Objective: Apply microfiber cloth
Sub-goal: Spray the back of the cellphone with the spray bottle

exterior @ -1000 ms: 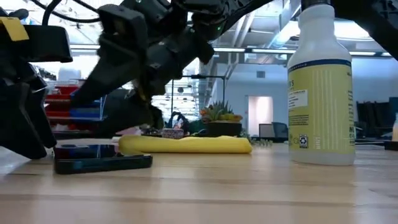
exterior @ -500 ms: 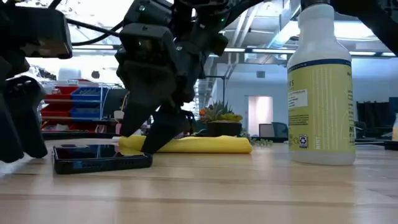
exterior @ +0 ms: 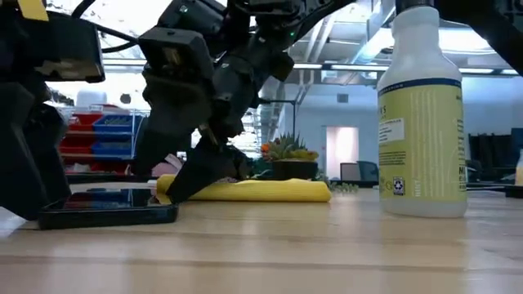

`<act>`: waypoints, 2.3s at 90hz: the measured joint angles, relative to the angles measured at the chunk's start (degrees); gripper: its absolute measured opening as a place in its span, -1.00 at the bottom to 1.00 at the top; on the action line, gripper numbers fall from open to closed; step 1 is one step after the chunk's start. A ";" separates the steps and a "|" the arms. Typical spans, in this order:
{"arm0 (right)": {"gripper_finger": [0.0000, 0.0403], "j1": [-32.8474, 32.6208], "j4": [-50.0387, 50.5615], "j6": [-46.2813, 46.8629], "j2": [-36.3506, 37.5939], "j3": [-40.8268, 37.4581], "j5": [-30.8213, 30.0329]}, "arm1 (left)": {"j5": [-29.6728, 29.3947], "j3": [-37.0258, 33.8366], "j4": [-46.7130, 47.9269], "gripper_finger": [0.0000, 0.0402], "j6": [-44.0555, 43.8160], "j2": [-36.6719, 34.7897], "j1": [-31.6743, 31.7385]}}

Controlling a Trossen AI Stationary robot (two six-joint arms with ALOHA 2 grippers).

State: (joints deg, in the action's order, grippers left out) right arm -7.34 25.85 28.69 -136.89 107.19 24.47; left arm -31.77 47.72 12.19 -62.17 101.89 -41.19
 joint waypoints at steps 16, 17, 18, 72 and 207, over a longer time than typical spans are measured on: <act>0.24 -0.04 -0.11 0.20 0.72 -0.02 -0.17 | -0.07 -0.04 0.22 0.39 -0.24 0.00 0.00; 0.24 -0.04 -0.11 0.22 0.75 -0.02 -0.14 | -0.07 -0.04 0.25 0.39 -0.24 0.00 0.00; 0.24 -0.04 -0.11 0.22 0.76 -0.02 -0.11 | -0.07 -0.05 0.26 0.39 -0.25 0.00 0.00; 0.23 -0.61 -0.90 2.12 1.99 0.32 0.05 | -1.20 -0.34 0.33 0.39 -1.28 0.33 0.11; -0.93 18.29 -16.37 -20.08 53.25 -44.87 -17.35 | -37.63 7.45 17.44 0.17 5.74 -17.48 -3.16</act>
State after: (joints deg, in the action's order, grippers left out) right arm 10.95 9.47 8.61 -83.64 62.32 7.12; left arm -69.40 55.18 29.63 -56.43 84.41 -44.35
